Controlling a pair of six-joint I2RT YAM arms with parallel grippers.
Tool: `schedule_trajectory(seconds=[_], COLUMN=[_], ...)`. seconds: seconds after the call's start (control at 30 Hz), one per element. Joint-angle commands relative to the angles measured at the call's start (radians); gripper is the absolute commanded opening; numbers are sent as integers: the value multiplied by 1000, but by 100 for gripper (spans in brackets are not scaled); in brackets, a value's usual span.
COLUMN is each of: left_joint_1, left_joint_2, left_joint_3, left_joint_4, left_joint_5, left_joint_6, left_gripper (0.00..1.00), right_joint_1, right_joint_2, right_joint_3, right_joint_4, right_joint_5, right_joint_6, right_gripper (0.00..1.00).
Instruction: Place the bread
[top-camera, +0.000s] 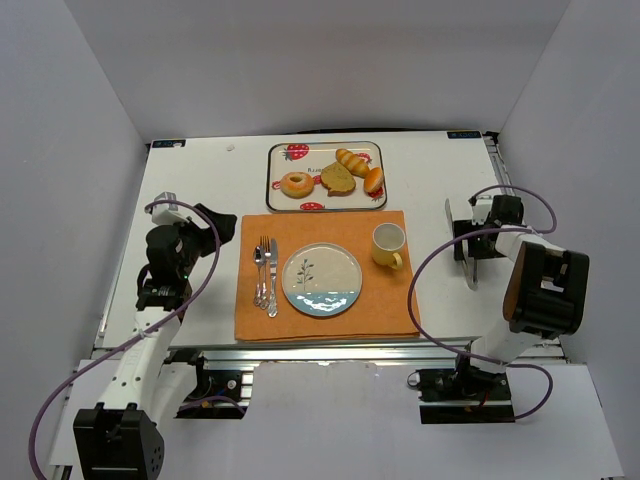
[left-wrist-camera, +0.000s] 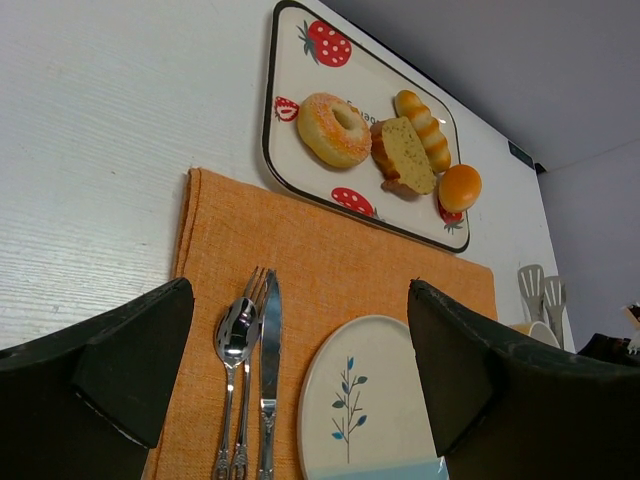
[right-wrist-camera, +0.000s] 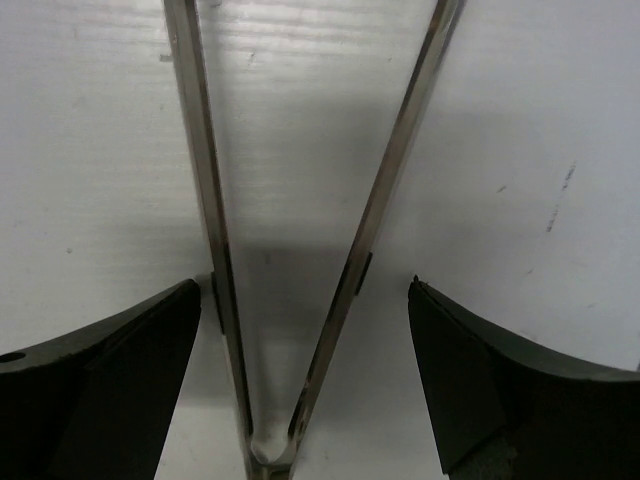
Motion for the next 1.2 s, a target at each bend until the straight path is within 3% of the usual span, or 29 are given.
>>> schedule_trajectory(seconds=[0.0, 0.33, 0.87, 1.17], left_joint_1=[-3, -3, -3, -3], left_joint_2=[-3, -34, 3, -31], left_joint_3=[-6, -9, 3, -6], left_joint_4=[23, 14, 54, 34], left_joint_5=[15, -22, -14, -14], left_joint_6=[5, -10, -24, -24], left_gripper=[97, 97, 97, 97], right_joint_1=[-8, -22, -24, -25], right_joint_2=[69, 130, 76, 139], right_joint_3=[43, 76, 22, 40], right_joint_4=[52, 27, -47, -96], right_joint_5=[-23, -46, -68, -91], right_joint_6=[18, -17, -126, -175], right_gripper=[88, 76, 81, 74])
